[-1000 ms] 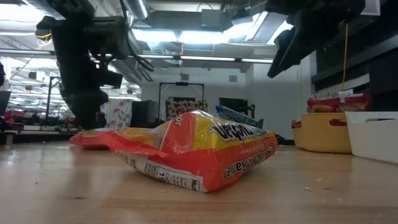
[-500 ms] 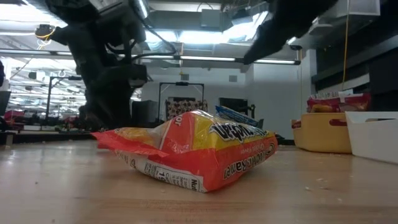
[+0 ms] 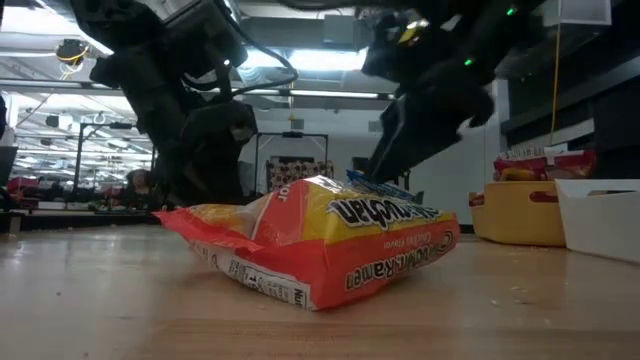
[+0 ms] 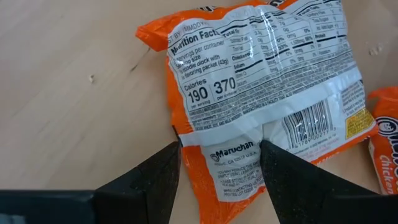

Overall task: Sort Maruchan noodles
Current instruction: Put the top orange noodle pack into the white bin

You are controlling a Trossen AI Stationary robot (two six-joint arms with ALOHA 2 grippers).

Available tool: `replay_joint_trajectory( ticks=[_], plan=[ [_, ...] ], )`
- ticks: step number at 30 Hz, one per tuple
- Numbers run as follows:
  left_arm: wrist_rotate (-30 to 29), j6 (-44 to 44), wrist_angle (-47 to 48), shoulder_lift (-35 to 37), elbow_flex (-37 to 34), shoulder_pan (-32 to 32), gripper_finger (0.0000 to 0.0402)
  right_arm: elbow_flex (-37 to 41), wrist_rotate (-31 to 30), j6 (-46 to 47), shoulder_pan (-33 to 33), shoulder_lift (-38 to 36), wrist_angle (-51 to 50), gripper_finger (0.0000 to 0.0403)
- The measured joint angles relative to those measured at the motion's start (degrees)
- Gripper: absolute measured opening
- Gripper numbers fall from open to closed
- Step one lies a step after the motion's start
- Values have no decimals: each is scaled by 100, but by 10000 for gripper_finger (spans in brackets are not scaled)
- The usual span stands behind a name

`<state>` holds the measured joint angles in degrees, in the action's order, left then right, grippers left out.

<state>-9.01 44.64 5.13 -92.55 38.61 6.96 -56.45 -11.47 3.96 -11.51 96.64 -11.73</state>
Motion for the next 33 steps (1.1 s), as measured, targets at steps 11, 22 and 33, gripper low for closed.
replay_joint_trajectory(
  ticks=[11,22,33],
  plan=[
    [-68,-155,-198,-20,-26,-17,212,-2,493,-600,522,486,228,280],
    [-74,-155,-313,-28,-31,-18,212,-2,899,-933,715,927,840,280],
    [-94,-155,-505,-33,-33,-20,212,-11,973,-845,697,1196,949,226]
  ],
)
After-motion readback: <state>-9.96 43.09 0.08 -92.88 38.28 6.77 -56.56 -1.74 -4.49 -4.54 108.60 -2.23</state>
